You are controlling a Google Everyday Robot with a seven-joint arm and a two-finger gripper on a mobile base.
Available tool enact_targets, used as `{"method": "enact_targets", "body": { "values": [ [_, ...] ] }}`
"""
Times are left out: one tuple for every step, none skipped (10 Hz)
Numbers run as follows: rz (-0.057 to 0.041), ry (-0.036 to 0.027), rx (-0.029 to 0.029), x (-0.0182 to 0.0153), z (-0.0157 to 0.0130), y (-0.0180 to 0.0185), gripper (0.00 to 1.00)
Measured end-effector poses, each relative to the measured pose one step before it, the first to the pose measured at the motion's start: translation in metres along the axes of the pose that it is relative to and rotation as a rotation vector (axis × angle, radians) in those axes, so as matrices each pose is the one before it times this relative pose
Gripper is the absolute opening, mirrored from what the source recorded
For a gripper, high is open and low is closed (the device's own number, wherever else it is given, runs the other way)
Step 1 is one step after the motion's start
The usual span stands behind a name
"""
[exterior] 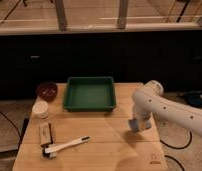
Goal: Place sponge in tray
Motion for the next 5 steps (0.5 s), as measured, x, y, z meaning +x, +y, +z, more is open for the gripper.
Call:
{"method": "enact_targets", "body": {
  "values": [
    [0.00419,-0.00162,-0.0021,-0.0006,-0.00108,-0.00165,0.11],
    [0.00752,0.00328,-0.00172,0.00192,-0.00158,-0.0017,0.1],
    [0.00125,-0.00188,0.0016,-0.00195,-0.00191,-0.0043,0.04],
    [0.00067,0.00141,0.00678,-0.00021,-0.00325,-0.00832,0.01],
    [-0.00006,0.00268,0.0059,0.00233,-0.00103,-0.01263,0.0]
  ]
}}
